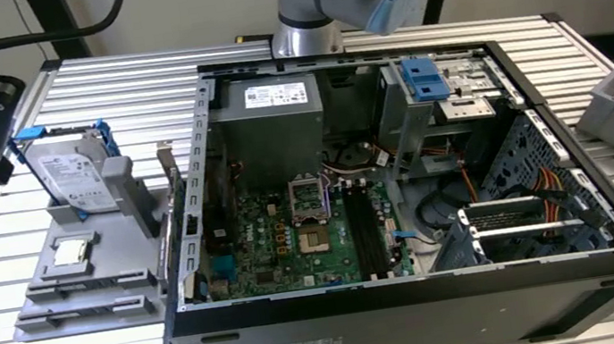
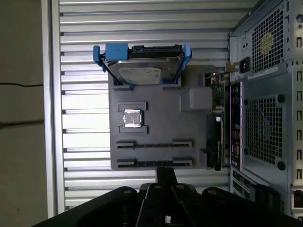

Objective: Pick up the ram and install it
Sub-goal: 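Pick up the ram and move it above insertion slot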

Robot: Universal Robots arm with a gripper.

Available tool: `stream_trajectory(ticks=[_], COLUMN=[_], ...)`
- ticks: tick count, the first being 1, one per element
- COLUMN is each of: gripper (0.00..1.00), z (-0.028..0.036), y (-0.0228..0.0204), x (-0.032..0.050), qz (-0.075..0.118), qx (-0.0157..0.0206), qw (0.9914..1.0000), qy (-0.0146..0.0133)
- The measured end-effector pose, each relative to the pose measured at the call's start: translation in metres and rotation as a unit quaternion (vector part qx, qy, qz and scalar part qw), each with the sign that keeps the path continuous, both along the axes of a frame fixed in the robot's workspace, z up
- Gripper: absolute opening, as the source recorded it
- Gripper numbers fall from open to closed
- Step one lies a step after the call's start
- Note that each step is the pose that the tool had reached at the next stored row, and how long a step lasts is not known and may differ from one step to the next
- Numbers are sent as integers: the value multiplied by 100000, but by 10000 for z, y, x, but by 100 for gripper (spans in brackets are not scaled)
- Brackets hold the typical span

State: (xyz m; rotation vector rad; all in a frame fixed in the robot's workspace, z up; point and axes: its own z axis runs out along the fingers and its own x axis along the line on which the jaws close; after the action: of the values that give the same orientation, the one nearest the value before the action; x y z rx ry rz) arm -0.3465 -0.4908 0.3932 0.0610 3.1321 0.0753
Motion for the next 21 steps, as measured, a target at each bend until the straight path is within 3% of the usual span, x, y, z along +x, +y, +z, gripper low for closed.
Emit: stream_trajectory(ticks=[17, 21], gripper=[0, 0], z=[0, 0], y=[-161, -161], x=[-18, -18], qz=[0, 2], qx=[0, -2], qw=[100000, 100000], qy=[1, 1])
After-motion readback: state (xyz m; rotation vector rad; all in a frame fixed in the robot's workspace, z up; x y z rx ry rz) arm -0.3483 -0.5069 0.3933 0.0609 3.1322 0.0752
